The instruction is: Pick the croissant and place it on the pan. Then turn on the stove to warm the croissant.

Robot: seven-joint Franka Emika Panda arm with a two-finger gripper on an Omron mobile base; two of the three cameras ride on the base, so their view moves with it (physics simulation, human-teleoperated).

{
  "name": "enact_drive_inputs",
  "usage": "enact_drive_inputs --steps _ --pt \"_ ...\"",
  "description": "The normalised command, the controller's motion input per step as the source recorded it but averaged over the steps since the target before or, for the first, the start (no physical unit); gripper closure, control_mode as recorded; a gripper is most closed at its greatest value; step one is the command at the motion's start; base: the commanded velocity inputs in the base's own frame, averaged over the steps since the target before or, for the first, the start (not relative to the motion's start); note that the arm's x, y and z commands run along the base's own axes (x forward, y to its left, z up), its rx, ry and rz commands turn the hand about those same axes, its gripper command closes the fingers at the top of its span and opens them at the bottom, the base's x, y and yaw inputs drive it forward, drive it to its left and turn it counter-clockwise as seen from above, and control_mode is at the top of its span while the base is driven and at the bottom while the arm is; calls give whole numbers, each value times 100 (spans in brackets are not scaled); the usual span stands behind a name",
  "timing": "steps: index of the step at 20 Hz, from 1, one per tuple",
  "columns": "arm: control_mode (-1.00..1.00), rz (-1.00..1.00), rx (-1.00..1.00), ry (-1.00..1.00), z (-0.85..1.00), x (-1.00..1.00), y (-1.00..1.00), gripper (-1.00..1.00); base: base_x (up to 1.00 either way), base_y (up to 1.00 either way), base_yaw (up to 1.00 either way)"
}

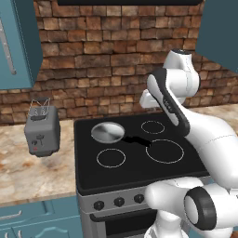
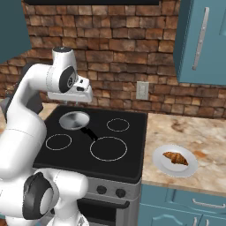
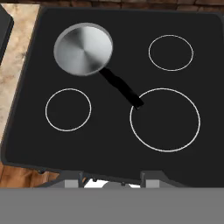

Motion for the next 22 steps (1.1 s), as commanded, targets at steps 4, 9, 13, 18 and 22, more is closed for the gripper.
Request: enact_drive_inputs --steps 4,9,13,18,22 --pt "-100 0 0 0 0 -5 -3 -100 0 0 0" --pt "-100 0 0 0 0 -13 -13 -100 0 0 0" --pt "-100 0 0 0 -5 -15 -19 -100 0 0 0" --pt "-100 0 0 0 -9 -15 -21 -100 0 0 0" --pt "-100 0 0 0 -11 -14 -22 -100 0 0 0"
